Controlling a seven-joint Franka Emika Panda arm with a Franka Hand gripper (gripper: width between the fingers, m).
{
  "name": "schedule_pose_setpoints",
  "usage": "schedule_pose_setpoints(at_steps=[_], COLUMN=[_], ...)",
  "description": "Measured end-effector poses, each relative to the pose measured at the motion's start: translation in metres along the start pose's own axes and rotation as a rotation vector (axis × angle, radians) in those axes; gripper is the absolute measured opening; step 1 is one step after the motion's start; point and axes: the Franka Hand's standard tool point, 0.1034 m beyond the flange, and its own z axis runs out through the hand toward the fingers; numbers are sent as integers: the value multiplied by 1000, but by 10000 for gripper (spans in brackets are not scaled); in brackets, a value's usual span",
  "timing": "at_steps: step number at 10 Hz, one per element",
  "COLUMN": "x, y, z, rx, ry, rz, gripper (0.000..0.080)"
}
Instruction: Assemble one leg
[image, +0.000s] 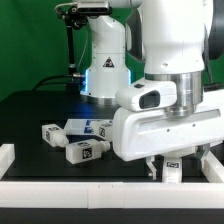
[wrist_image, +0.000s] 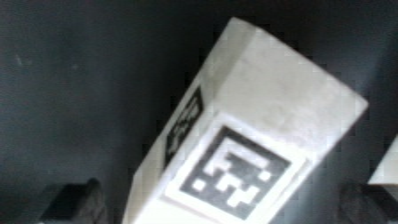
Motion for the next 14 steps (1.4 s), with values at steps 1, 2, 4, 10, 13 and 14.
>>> schedule_pose_setpoints(at_steps=[1, 2, 4, 10, 13, 14], x=[-1, -3, -4, -4, -10, -22], y=[1, 3, 3, 3, 33, 57], z=[1, 1, -1, 0, -31, -61], rx=[-1, -2, -8, -7, -22, -36], ry=[-2, -4, -2, -3, -18, -22], rz=[-3, -8, -23, -22, -127, -143], gripper=[650, 650, 650, 284, 284, 284])
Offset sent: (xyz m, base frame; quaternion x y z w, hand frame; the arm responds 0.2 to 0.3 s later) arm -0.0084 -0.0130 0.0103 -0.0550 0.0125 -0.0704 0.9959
